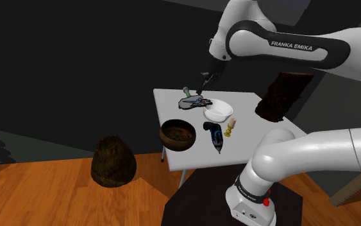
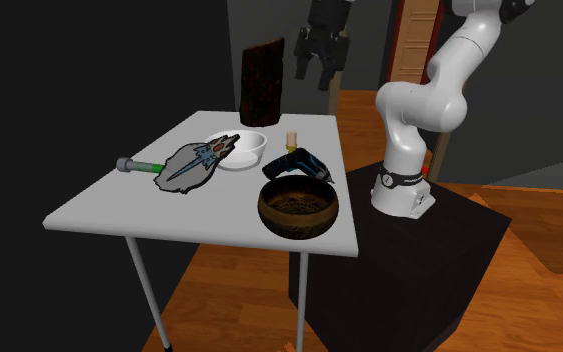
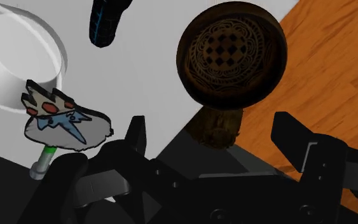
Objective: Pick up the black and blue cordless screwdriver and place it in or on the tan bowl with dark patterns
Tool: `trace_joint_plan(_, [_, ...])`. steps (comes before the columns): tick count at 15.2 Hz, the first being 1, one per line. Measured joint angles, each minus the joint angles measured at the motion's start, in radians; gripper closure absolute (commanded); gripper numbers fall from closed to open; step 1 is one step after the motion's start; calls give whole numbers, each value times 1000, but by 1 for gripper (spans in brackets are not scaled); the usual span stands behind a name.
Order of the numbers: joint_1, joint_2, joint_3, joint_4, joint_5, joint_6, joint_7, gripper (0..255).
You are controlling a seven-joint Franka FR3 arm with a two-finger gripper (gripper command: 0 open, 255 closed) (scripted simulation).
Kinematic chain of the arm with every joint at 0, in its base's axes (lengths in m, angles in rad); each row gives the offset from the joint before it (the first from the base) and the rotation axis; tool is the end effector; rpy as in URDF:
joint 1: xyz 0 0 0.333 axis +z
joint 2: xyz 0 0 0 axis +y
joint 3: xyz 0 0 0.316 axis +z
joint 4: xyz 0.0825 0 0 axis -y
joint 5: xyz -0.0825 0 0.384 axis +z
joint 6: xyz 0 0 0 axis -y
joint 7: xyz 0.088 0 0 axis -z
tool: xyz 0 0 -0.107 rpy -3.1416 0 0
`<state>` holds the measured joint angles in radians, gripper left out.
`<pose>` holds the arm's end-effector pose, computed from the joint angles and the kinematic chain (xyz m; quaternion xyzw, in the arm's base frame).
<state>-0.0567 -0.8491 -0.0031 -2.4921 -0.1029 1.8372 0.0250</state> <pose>0.3122 -0.0272 0.5707 0.9935 -0.0331 0.0960 0.0512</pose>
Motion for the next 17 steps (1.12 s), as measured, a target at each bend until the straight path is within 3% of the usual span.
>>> trace_joint_plan(11, [-136,6,-22,-293,-121,225,104,0])
trace_joint_plan(17, [-244,83,-40,-416,-217,389,169,0])
